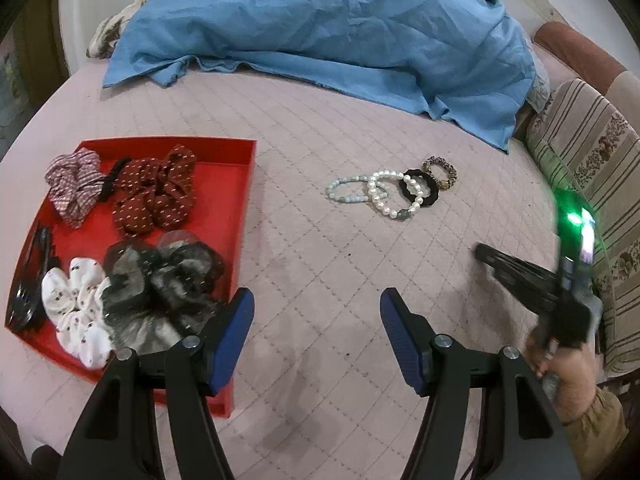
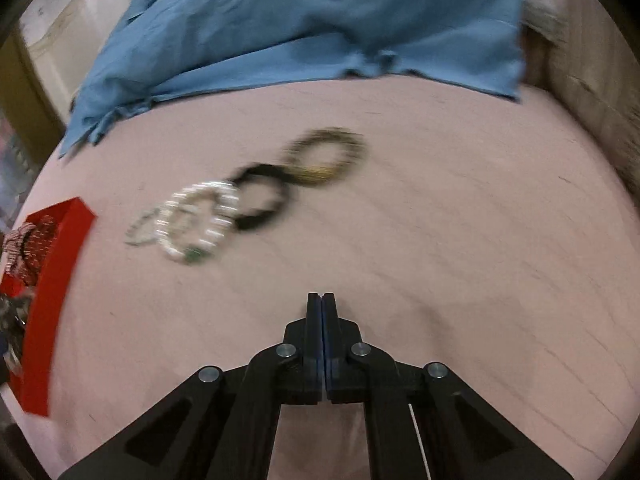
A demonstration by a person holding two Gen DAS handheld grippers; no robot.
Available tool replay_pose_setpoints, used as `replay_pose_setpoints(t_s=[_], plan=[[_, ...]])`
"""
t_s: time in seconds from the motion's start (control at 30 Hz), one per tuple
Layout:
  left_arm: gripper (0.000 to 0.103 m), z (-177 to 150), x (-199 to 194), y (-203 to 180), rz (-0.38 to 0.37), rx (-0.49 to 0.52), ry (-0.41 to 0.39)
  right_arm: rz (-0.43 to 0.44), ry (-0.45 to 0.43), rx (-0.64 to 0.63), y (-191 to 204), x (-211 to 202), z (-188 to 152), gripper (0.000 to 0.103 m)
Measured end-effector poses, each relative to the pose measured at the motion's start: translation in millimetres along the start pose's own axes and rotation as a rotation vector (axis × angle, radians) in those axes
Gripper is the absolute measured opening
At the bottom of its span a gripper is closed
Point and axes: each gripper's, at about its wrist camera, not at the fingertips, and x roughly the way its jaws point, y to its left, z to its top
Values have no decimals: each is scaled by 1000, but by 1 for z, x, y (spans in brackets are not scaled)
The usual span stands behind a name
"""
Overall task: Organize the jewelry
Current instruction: 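Grasp the pearl bracelet with the right tool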
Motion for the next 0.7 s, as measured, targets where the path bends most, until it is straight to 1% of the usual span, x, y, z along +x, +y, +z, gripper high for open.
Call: replay_pose_setpoints(t_s=[0.03, 0.07, 0.1, 0.13, 0.17, 0.2, 0.23, 0.3, 0.33, 0.4, 0.43, 0.5, 0.53, 0.6, 0.63, 0.7], plan=[[64, 2, 1, -2, -1, 0, -2, 9, -5, 10, -8, -5, -1, 2], [64, 3, 2, -4, -2, -2, -4, 54, -15, 25, -15, -9, -1, 2], [64, 4, 3, -6, -3, -5, -5, 131, -25, 45, -20, -12, 1, 7], [64, 4, 3, -8, -5, -7, -4, 161, -28, 50, -19, -13, 5, 19], [64, 4, 4, -9, -7, -7, -2, 189, -36, 48, -15, -14, 8, 25], [64, 4, 4, -10, -8, -4, -1, 242, -52, 44, -6, -13, 14, 33], [64, 3, 5, -12, -5, 3, 2, 274, -58, 45, 3, -11, 18, 34], [64, 2, 6, -14, 0, 17, 8, 307, -48, 52, 28, 2, 31, 34], [64, 2, 6, -13, 3, 21, 9, 303, -41, 52, 38, 8, 35, 34], [64, 3, 4, -11, 8, 22, 4, 253, -3, 45, 59, 27, 44, 32], [64, 5, 3, -9, 9, 19, 0, 213, 24, 41, 68, 37, 45, 24], [64, 10, 1, -5, 14, 12, -8, 93, 13, 3, 80, 42, 45, 10], [64, 13, 1, -3, 16, 9, -11, 81, 11, -10, 82, 40, 44, 10], [64, 19, 1, -1, 17, 8, -14, 44, 17, -23, 77, 33, 37, 10], [64, 23, 3, -2, 18, 18, -11, 27, 20, -18, 68, 28, 32, 10], [64, 29, 8, -7, 29, 45, -5, 26, 36, 13, 44, 16, 16, 10]])
